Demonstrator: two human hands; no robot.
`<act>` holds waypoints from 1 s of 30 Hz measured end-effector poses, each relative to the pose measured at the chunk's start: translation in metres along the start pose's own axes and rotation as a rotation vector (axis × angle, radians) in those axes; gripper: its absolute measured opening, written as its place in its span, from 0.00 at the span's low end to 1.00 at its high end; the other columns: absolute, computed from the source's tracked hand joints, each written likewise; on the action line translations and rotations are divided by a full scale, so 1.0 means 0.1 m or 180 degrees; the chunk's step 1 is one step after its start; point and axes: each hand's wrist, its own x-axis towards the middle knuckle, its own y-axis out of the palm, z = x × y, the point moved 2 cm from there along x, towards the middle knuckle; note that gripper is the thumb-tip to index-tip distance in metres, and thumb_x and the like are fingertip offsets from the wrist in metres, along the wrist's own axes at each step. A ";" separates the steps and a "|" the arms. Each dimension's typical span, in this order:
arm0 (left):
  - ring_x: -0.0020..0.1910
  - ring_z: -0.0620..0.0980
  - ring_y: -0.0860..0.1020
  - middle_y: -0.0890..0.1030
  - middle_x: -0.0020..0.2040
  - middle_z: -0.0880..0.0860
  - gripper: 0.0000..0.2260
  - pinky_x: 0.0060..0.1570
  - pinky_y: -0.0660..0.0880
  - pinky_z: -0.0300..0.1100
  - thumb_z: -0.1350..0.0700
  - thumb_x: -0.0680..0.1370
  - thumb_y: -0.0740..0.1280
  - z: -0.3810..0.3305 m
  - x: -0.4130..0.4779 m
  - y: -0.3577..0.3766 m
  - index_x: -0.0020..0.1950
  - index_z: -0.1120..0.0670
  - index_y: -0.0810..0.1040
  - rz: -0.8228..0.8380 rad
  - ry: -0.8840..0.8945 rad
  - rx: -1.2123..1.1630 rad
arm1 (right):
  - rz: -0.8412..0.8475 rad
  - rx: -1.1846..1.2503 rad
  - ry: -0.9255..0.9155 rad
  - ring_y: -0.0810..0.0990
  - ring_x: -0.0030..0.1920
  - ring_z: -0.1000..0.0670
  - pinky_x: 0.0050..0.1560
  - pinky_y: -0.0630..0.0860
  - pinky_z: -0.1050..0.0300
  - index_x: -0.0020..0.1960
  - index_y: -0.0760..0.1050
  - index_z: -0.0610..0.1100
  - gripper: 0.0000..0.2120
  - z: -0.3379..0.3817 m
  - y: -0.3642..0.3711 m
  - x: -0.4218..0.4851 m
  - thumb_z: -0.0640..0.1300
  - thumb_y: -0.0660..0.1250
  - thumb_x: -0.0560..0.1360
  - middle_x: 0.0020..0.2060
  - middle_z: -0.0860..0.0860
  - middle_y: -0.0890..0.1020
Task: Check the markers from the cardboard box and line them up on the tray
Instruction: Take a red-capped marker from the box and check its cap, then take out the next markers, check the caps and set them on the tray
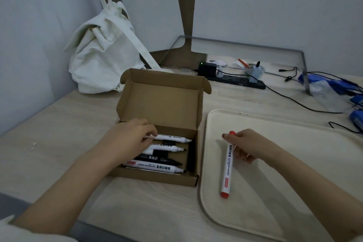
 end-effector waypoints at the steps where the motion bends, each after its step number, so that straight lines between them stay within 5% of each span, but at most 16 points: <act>1: 0.52 0.44 0.72 0.76 0.55 0.45 0.11 0.46 0.70 0.39 0.51 0.78 0.59 0.01 0.01 0.02 0.58 0.45 0.74 0.0047 0.0032 0.0106 | -0.0101 -0.0277 -0.0031 0.69 0.19 0.52 0.21 0.68 0.64 0.32 0.72 0.39 0.22 -0.02 0.02 0.02 0.54 0.59 0.77 0.20 0.49 0.74; 7: 0.51 0.46 0.74 0.77 0.55 0.46 0.11 0.42 0.65 0.37 0.51 0.78 0.58 -0.01 0.05 0.08 0.58 0.46 0.75 0.0304 0.0243 0.0454 | -0.0860 -0.1499 -0.0277 0.79 0.32 0.46 0.37 0.75 0.55 0.39 0.74 0.39 0.24 0.01 0.01 -0.03 0.58 0.54 0.77 0.32 0.46 0.81; 10: 0.52 0.47 0.74 0.77 0.55 0.46 0.12 0.42 0.64 0.38 0.51 0.78 0.59 -0.03 0.09 0.07 0.59 0.46 0.74 0.0396 0.0364 0.0578 | -0.1073 -0.1715 -0.0788 0.80 0.37 0.47 0.37 0.73 0.55 0.43 0.75 0.42 0.19 0.15 -0.02 -0.13 0.56 0.55 0.77 0.35 0.47 0.82; 16: 0.48 0.47 0.72 0.77 0.52 0.48 0.09 0.30 0.58 0.36 0.55 0.76 0.61 -0.03 0.18 0.07 0.55 0.49 0.74 0.0656 0.0449 0.0827 | -0.0505 -0.1780 -0.2056 0.72 0.35 0.59 0.35 0.68 0.65 0.42 0.73 0.50 0.09 0.57 0.16 -0.37 0.50 0.57 0.78 0.35 0.57 0.74; 21: 0.53 0.47 0.71 0.75 0.54 0.48 0.11 0.40 0.63 0.39 0.56 0.75 0.63 0.02 0.20 0.07 0.57 0.49 0.73 0.0716 0.0570 0.0814 | -0.0446 -0.2067 -0.2632 0.72 0.47 0.54 0.47 0.73 0.59 0.49 0.77 0.47 0.11 0.72 0.34 -0.43 0.50 0.58 0.77 0.45 0.53 0.77; 26: 0.51 0.44 0.70 0.74 0.54 0.45 0.10 0.38 0.64 0.34 0.53 0.76 0.61 0.15 0.13 0.00 0.57 0.47 0.73 0.0354 0.0548 0.0505 | -0.0151 -0.2950 -0.2990 0.68 0.47 0.53 0.44 0.61 0.64 0.51 0.79 0.46 0.14 0.74 0.46 -0.38 0.49 0.56 0.77 0.48 0.51 0.78; 30: 0.44 0.42 0.70 0.75 0.50 0.45 0.09 0.34 0.62 0.30 0.51 0.76 0.63 0.25 -0.01 -0.06 0.55 0.48 0.74 -0.0476 0.0167 -0.0114 | 0.0036 -0.3548 -0.2922 0.61 0.45 0.51 0.47 0.62 0.58 0.55 0.75 0.44 0.13 0.79 0.59 -0.35 0.47 0.56 0.76 0.49 0.48 0.77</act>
